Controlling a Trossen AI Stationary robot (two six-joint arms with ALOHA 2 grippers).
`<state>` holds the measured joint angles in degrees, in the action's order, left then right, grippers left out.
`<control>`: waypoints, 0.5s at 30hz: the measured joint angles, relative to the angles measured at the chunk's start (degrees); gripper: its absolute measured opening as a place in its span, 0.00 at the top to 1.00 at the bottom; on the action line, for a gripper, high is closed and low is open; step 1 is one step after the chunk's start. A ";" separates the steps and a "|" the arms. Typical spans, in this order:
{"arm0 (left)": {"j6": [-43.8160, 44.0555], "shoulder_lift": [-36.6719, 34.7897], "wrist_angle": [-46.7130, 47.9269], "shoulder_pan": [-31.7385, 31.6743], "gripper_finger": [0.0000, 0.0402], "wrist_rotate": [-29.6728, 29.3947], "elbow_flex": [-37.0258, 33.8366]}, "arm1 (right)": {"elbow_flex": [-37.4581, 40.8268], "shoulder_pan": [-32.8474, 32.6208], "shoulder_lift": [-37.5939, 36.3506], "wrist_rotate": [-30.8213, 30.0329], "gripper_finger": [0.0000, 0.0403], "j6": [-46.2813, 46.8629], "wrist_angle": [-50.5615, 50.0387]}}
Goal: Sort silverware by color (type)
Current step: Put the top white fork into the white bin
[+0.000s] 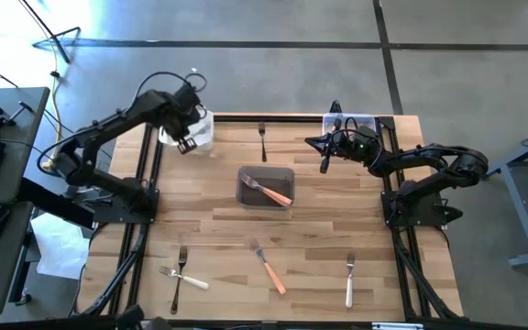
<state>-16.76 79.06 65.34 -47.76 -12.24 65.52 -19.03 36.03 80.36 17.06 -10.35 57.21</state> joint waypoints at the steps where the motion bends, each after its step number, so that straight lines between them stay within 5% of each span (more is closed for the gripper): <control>1: -1.69 0.45 -0.28 -0.93 0.99 -0.57 0.34 | 0.00 0.00 0.00 0.00 1.00 0.00 0.00; 8: -2.79 2.26 -0.51 -2.48 0.99 2.10 1.03 | 0.00 0.00 0.00 0.00 1.00 0.00 -0.02; 15: -0.45 -0.47 -0.57 6.07 1.00 3.67 0.94 | 0.00 0.00 0.00 0.00 1.00 -0.11 -0.01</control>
<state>-17.21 78.59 64.77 -41.69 -8.57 66.46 -19.03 36.03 80.36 17.06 -10.46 57.20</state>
